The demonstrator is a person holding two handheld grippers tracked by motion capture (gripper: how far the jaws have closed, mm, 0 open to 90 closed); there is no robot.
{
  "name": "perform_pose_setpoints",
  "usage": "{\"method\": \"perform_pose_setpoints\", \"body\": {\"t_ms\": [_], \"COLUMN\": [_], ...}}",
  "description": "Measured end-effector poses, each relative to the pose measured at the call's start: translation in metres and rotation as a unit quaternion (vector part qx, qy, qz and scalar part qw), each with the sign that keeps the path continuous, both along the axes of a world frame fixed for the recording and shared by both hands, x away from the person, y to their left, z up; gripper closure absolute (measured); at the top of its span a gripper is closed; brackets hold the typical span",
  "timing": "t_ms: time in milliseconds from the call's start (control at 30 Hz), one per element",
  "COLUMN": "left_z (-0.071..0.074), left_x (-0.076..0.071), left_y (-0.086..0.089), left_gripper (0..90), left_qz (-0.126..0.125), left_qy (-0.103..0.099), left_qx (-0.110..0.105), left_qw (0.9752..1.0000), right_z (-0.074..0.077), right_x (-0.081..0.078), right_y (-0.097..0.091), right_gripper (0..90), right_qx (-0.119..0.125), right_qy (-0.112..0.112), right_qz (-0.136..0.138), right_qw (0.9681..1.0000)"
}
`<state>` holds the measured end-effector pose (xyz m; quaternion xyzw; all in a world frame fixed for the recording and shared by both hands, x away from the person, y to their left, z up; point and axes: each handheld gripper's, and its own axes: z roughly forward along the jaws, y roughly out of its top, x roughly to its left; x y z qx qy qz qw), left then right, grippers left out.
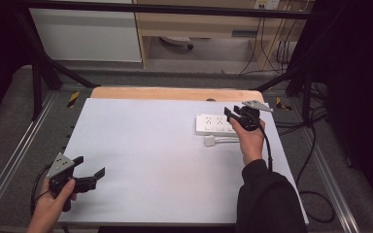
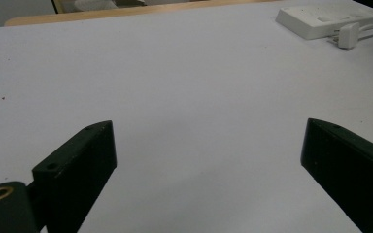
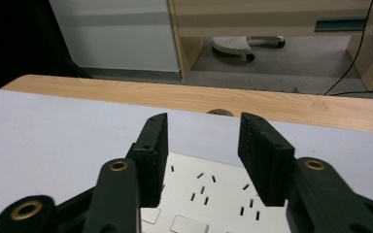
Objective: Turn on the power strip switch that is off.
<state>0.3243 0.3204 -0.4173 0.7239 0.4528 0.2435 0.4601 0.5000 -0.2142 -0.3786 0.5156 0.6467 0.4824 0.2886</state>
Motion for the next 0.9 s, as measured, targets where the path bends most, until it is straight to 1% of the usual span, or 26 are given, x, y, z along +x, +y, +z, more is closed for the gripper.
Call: {"method": "perform_pose_setpoints", "body": {"t_ms": [233, 333, 533, 733, 900], "left_z": [0.0, -0.001, -0.001, -0.001, -0.001], "left_x": [0.001, 0.0, 0.001, 0.0, 0.0], "left_y": [-0.001, -0.002, -0.001, -0.002, -0.002], "left_gripper": [6.0, 6.0, 6.0, 6.0, 6.0], "left_qz": [-0.002, -0.003, -0.002, -0.003, -0.005], "left_qy": [0.0, 0.0, 0.0, 0.0, 0.001], "left_qx": [0.006, 0.006, 0.008, 0.01, 0.011], "left_qw": [1.0, 1.0, 1.0, 0.9999, 0.9999], "right_z": [-0.006, -0.009, -0.013, -0.016, -0.02], "right_x": [0.004, 0.006, 0.007, 0.009, 0.011], "right_y": [0.0, 0.001, 0.003, 0.004, 0.005], "right_gripper": [66.6, 69.3, 71.3, 71.3, 73.9], "right_qx": [-0.017, -0.021, -0.025, -0.028, -0.042], "right_qy": [0.007, 0.011, 0.019, 0.024, 0.028], "right_qz": [-0.005, -0.005, -0.001, 0.003, 0.004], "right_qw": [0.9998, 0.9997, 0.9995, 0.9993, 0.9987]}}
